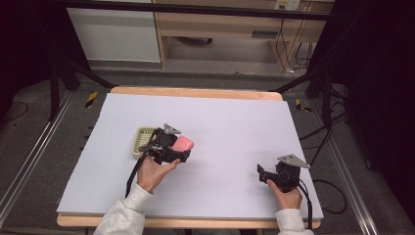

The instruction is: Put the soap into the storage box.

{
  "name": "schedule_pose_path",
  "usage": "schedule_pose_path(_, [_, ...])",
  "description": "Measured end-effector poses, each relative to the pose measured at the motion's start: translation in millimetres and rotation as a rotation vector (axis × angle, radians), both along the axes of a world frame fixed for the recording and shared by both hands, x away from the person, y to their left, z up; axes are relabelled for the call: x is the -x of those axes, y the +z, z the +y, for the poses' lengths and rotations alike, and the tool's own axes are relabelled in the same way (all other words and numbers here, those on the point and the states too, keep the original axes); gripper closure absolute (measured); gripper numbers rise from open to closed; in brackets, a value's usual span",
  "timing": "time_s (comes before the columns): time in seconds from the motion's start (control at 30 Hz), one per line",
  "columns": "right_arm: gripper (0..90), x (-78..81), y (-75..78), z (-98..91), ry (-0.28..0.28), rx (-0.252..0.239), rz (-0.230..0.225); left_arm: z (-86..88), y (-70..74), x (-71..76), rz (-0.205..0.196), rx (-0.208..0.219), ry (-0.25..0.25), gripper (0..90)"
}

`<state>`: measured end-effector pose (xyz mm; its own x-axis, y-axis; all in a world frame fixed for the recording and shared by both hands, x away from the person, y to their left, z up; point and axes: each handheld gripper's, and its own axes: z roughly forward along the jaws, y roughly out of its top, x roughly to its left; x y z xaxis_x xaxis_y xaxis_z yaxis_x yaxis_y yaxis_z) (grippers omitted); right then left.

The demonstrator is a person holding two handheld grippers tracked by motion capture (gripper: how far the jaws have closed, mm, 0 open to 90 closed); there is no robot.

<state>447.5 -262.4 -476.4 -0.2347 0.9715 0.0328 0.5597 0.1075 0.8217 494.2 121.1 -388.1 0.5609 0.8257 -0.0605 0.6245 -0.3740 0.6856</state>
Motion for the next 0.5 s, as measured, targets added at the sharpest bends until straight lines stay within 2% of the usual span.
schedule_pose_path(0.27, [7.6, 0.1, 0.0, 0.2, -0.001, 0.000, -0.001, 21.8, 10.9, -2.4, -0.023, 0.021, 0.049, 37.1])
schedule_pose_path(0.37, [7.6, 0.0, 0.0, 0.2, 0.000, 0.001, -0.002, 28.4, 14.8, -4.4, -0.029, 0.012, 0.064, 37.0])
schedule_pose_path(0.5, [7.6, 0.2, 0.4, -0.1, 0.002, -0.003, -0.003, 36.3, 17.4, -7.8, -0.036, 0.024, 0.092, 37.1])
